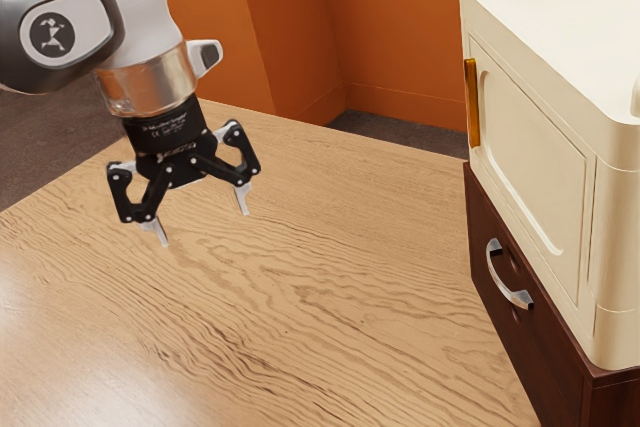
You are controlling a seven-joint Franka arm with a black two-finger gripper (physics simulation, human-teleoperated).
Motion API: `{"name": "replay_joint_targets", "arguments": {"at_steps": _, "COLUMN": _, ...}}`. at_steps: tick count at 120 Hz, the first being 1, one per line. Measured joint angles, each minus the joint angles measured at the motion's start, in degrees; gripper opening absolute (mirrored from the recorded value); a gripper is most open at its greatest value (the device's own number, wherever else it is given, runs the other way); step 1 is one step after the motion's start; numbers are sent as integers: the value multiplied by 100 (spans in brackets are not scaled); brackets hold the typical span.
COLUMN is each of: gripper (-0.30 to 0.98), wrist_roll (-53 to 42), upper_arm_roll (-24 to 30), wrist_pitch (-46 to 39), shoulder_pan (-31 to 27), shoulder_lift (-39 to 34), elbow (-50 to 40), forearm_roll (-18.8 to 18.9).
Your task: Pull the drawer handle with one arm to open the drawer
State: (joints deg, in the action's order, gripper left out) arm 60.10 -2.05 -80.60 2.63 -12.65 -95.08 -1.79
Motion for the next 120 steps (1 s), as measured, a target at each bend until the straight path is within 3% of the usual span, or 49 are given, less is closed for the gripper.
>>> {"name": "replay_joint_targets", "arguments": {"at_steps": 20, "gripper": 69, "wrist_roll": 609, "upper_arm_roll": -50, "wrist_pitch": -518, "shoulder_pan": 240, "shoulder_lift": 39, "elbow": -145, "forearm_roll": -72}}
{"name": "replay_joint_targets", "arguments": {"at_steps": 37, "gripper": 69, "wrist_roll": 1013, "upper_arm_roll": -494, "wrist_pitch": -739, "shoulder_pan": 1670, "shoulder_lift": 75, "elbow": -148, "forearm_roll": 188}}
{"name": "replay_joint_targets", "arguments": {"at_steps": 47, "gripper": 69, "wrist_roll": 1217, "upper_arm_roll": -690, "wrist_pitch": -841, "shoulder_pan": 2103, "shoulder_lift": 133, "elbow": -146, "forearm_roll": 254}}
{"name": "replay_joint_targets", "arguments": {"at_steps": 79, "gripper": 69, "wrist_roll": 1710, "upper_arm_roll": -659, "wrist_pitch": -1811, "shoulder_pan": 2174, "shoulder_lift": 944, "elbow": -14, "forearm_roll": 114}}
{"name": "replay_joint_targets", "arguments": {"at_steps": 120, "gripper": 69, "wrist_roll": 2100, "upper_arm_roll": -829, "wrist_pitch": -2718, "shoulder_pan": 3096, "shoulder_lift": 1409, "elbow": 77, "forearm_roll": -283}}
